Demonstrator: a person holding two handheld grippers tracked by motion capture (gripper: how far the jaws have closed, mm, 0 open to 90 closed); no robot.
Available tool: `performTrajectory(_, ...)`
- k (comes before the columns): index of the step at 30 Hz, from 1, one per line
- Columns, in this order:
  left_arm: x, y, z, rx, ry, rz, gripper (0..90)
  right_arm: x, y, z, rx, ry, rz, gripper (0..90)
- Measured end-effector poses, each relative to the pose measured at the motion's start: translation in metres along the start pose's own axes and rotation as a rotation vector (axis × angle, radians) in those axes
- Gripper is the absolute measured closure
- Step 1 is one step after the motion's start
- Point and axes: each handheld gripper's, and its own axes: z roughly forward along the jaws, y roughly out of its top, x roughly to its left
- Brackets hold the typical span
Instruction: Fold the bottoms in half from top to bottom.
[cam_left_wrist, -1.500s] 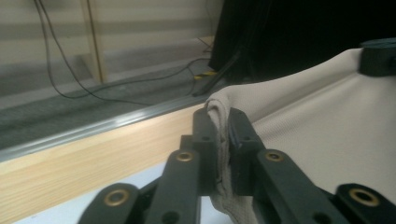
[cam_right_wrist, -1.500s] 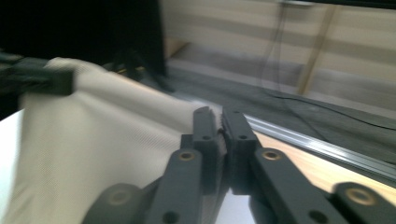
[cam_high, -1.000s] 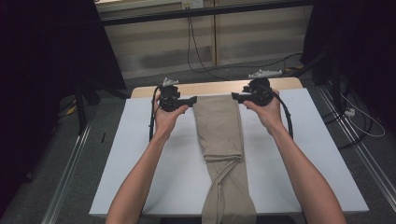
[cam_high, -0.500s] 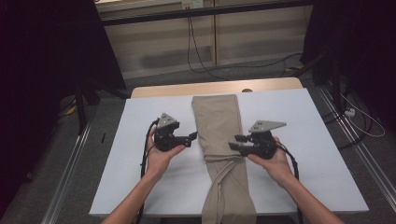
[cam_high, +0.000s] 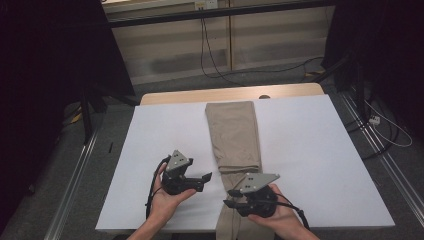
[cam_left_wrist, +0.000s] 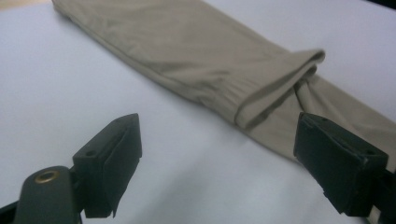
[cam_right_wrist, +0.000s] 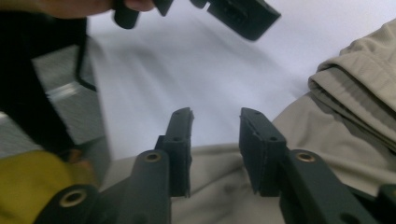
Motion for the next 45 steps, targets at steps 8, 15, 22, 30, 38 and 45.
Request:
performTrajectory(8, -0.01, -0.002, 0.008, 0.034, -0.048, 0.027, 16.6, -0.004, -0.011, 0.028, 0.085, -0.052, -0.031, 57.4)
performTrajectory(15, -0.012, -0.003, 0.008, 0.049, -0.046, 0.044, 16.6, -0.006, -0.014, 0.013, 0.06, -0.093, -0.005, 87.2)
performTrajectory(22, -0.021, -0.005, 0.013, 0.069, -0.08, 0.066, 19.4, -0.013, -0.026, -0.026, 0.034, -0.113, 0.059, 86.9)
performTrajectory(30, -0.043, -0.005, 0.023, 0.124, -0.174, 0.13, 29.1, -0.019, -0.052, -0.053, 0.141, -0.214, 0.1, 86.8)
performTrajectory(38, -0.071, -0.001, 0.031, 0.137, -0.313, 0.21, 63.0, 0.002, -0.043, -0.052, 0.048, -0.053, 0.05, 65.2)
performTrajectory(45, -0.083, -0.008, 0.045, 0.184, -0.344, 0.291, 76.6, 0.015, -0.047, -0.022, 0.15, -0.065, -0.025, 60.9)
